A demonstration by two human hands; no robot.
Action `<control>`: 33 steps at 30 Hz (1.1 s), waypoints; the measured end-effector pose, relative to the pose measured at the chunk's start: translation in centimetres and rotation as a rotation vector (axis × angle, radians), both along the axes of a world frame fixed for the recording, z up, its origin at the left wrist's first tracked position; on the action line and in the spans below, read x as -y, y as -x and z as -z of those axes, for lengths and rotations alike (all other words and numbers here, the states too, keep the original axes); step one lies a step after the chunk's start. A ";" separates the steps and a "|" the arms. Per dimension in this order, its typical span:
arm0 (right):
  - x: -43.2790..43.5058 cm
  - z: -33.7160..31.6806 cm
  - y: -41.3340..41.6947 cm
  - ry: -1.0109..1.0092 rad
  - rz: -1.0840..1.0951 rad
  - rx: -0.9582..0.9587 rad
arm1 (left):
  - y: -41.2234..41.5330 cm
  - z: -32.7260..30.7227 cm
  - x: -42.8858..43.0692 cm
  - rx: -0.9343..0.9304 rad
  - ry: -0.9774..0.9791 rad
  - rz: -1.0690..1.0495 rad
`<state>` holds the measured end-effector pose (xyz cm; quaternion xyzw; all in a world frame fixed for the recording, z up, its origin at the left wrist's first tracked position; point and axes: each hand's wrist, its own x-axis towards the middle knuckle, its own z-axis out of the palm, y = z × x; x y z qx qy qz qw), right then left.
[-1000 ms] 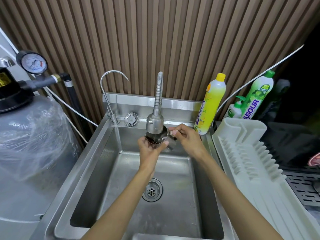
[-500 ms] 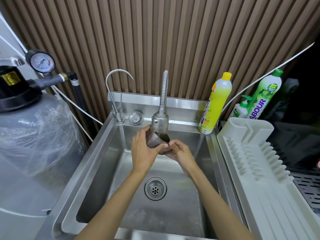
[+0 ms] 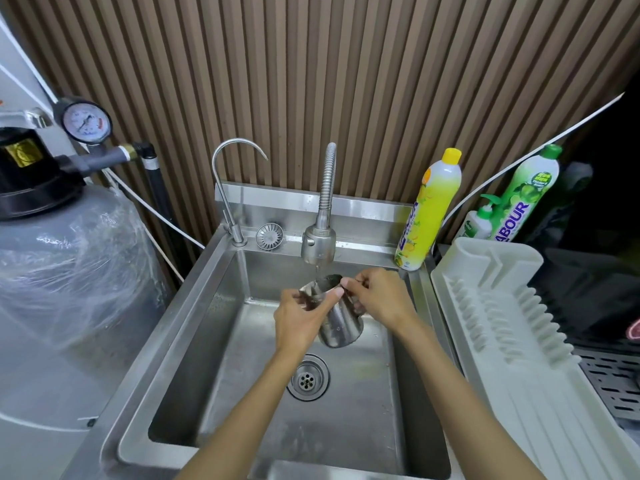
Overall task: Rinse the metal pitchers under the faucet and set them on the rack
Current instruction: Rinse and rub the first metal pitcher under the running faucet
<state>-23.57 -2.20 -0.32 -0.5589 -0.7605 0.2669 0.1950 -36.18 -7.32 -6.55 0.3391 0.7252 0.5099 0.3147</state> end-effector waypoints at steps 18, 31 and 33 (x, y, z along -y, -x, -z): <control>-0.8 1.5 0.3 0.209 -0.082 -0.499 | 0.2 -1.2 -2.4 -0.013 -0.314 -0.038; 0.0 4.9 1.9 0.627 0.047 -0.947 | 1.8 -1.7 -1.5 -0.586 -0.124 -0.034; -0.2 4.2 1.8 0.549 0.078 -0.801 | 1.9 -1.6 -1.5 -0.558 -0.040 -0.040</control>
